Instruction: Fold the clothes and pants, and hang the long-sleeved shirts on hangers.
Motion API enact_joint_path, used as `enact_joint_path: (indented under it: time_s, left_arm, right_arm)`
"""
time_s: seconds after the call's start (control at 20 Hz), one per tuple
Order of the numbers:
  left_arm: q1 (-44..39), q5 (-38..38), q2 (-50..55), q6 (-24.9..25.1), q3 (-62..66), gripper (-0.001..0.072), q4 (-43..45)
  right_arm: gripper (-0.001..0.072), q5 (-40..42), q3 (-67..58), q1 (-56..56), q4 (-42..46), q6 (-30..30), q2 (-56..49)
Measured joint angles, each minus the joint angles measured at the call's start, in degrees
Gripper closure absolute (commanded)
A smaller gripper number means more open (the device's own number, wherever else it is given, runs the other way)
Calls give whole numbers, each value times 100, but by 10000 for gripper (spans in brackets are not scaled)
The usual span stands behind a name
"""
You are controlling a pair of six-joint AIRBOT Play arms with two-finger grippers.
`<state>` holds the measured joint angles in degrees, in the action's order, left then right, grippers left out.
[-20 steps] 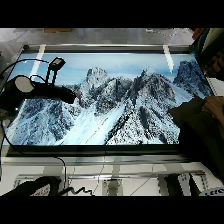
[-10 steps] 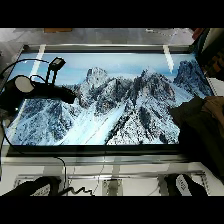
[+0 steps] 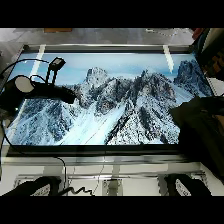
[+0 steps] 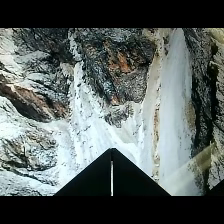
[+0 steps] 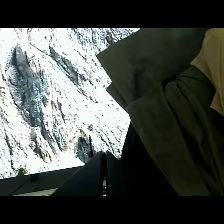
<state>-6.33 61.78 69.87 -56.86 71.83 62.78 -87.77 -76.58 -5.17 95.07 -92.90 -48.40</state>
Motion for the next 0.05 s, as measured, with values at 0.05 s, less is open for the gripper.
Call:
enact_joint_path:
  time_s: [0.05]
  left_arm:
    - [0, 0, 0, 2, 0, 684, 0]
  right_arm:
    - [683, 2, 2, 42, -22, -20, 0]
